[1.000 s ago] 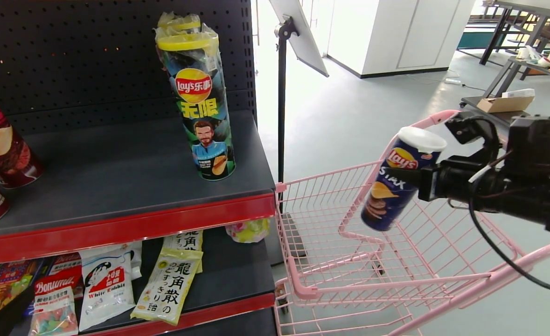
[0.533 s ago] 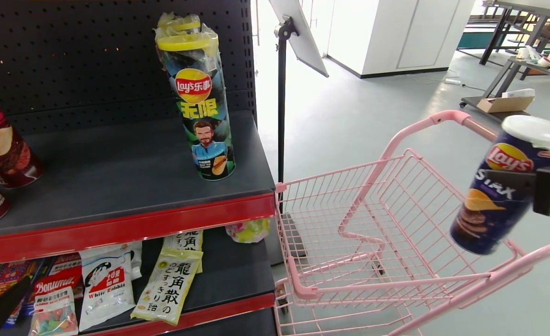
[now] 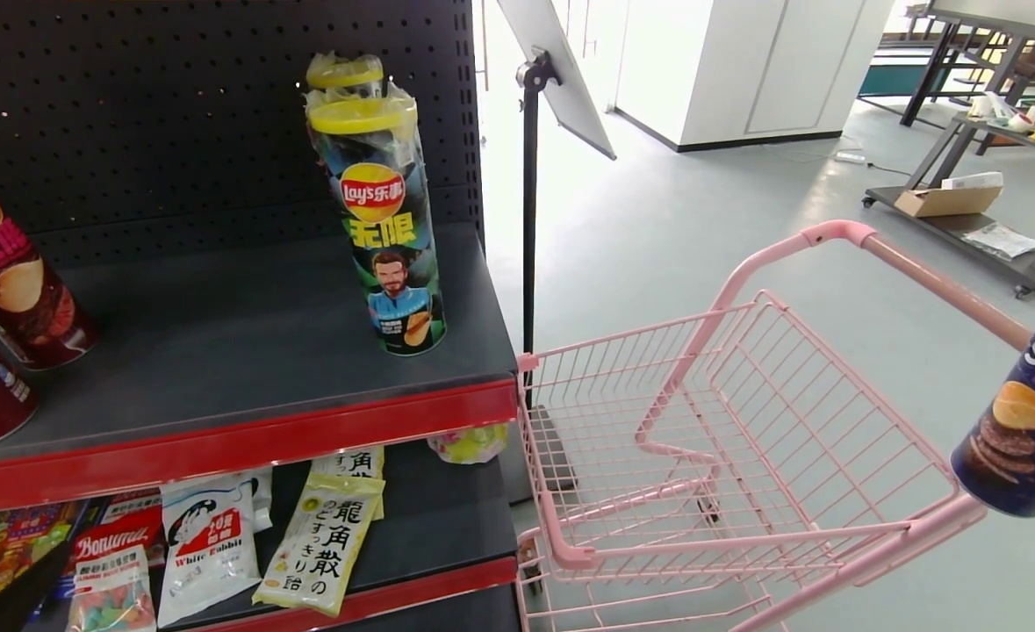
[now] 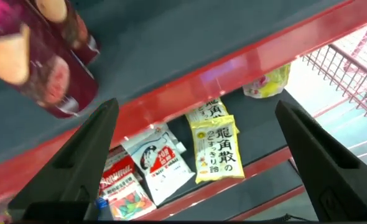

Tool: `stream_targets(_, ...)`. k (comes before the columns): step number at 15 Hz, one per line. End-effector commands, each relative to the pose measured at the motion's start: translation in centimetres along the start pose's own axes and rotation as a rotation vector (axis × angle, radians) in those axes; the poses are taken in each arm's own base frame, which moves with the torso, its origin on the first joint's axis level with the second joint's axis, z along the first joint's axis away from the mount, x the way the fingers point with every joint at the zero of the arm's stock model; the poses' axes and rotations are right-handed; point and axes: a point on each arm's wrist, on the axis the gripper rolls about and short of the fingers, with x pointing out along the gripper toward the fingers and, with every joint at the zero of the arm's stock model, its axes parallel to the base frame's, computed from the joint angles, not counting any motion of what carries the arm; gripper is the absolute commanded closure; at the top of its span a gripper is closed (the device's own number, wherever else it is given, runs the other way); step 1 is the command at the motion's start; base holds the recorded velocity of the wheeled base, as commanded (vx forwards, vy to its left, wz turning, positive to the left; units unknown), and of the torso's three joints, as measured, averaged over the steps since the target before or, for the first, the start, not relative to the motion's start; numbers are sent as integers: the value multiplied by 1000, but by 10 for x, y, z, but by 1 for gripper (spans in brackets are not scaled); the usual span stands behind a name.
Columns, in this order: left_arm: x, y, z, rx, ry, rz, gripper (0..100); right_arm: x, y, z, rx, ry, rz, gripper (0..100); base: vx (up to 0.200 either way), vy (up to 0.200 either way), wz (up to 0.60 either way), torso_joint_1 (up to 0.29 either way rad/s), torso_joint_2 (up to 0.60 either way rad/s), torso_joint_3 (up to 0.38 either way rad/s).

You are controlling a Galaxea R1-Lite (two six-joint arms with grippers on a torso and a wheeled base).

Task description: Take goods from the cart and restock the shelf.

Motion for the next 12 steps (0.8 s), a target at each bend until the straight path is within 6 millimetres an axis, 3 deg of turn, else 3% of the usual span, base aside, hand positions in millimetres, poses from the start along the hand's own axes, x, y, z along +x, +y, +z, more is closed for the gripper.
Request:
stream_targets(1,2,1,2,1,7,1,0,0,0,2,-1,-8,0,100,0,0,0,207,-540,-315)
stream_targets(8,3,1,2,3,12,1,0,15,-3,14,-1,9,1,100,0,0,0,196,-474,-275)
stream_targets(12,3,1,0,21,21,17,0,15,-2,11,-8,15,3,100,-200,0,0,30,-29,-23)
